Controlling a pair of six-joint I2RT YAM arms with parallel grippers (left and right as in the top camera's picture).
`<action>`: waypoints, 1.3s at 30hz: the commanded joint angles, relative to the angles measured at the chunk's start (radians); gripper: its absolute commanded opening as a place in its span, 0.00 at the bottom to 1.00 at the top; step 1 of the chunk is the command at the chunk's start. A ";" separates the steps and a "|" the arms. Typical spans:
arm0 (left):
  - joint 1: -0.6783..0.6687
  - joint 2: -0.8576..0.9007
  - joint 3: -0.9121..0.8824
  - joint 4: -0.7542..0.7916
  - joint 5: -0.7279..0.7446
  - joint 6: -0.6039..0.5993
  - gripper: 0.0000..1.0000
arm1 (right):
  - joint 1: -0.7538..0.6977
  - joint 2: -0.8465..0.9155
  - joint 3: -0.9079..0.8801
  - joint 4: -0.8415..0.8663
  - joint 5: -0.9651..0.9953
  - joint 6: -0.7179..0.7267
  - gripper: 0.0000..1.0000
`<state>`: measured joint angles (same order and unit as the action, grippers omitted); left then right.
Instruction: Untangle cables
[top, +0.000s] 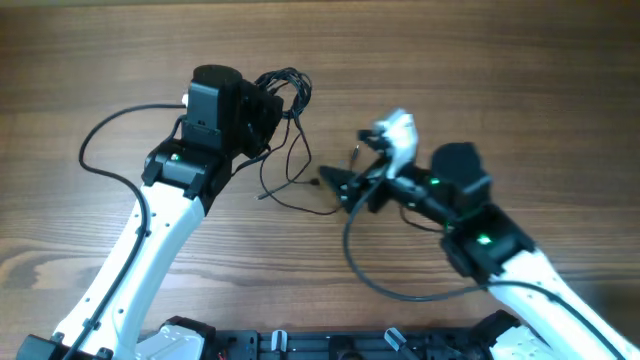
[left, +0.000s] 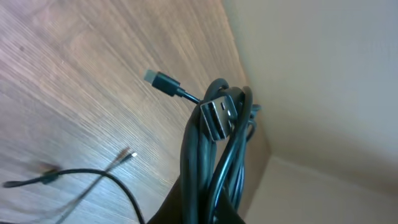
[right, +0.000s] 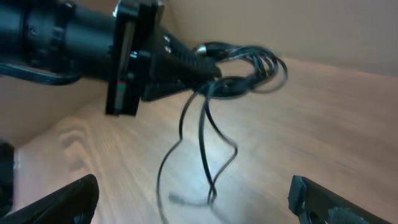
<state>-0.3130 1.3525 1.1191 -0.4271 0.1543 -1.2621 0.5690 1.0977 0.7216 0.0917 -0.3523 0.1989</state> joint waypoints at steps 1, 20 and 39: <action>-0.013 0.003 0.007 0.003 -0.009 -0.123 0.04 | 0.085 0.139 0.011 0.158 0.201 -0.109 0.98; -0.042 0.003 0.007 -0.034 -0.010 -0.082 0.04 | 0.195 0.443 0.011 0.406 0.521 0.071 0.04; -0.006 0.003 0.007 -0.090 0.324 1.102 0.04 | 0.026 0.029 0.011 -0.151 -0.054 0.041 0.04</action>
<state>-0.3008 1.3567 1.1187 -0.5041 0.4389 -0.3649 0.6285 1.1622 0.7284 -0.0429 -0.3119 0.2531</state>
